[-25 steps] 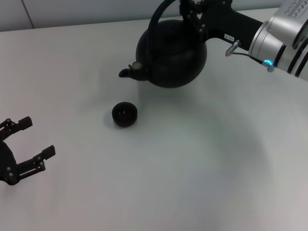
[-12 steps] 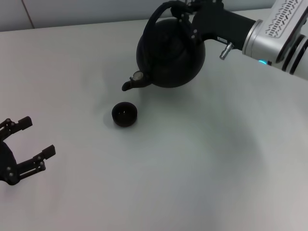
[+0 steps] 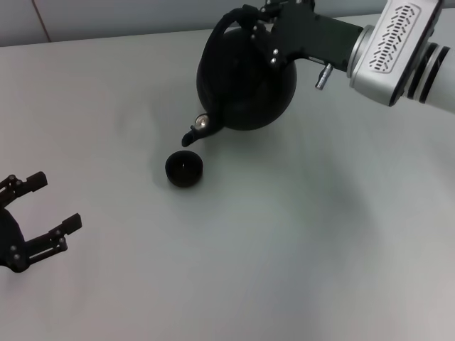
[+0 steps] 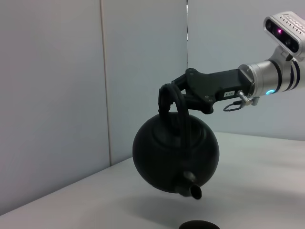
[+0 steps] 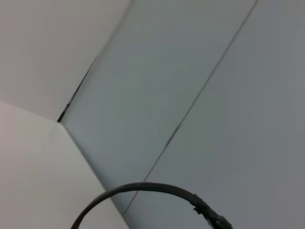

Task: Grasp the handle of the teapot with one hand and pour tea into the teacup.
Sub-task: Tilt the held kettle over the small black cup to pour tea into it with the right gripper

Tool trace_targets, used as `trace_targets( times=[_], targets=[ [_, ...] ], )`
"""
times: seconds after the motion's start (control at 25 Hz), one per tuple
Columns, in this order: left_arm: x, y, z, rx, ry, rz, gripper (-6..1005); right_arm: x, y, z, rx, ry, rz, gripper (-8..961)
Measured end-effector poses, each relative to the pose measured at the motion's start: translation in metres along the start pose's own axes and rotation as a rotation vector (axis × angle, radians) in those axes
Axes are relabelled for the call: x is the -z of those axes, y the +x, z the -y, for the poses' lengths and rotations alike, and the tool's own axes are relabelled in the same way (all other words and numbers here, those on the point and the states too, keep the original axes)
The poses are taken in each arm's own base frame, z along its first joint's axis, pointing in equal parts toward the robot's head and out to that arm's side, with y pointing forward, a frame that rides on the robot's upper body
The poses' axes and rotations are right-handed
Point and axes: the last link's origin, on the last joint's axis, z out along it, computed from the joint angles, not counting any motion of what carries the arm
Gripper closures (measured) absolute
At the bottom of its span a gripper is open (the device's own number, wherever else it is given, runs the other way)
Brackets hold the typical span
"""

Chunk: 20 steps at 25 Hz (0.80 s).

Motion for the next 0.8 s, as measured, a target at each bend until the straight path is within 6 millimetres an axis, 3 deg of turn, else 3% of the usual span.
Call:
trace_targets(
  times=[0.8],
  targets=[
    [-0.0032,0.0023,0.0013,-0.004,0.002,-0.012,138,-0.003,-0.002,0.0006,0.126,-0.038,-0.008,883]
  ],
)
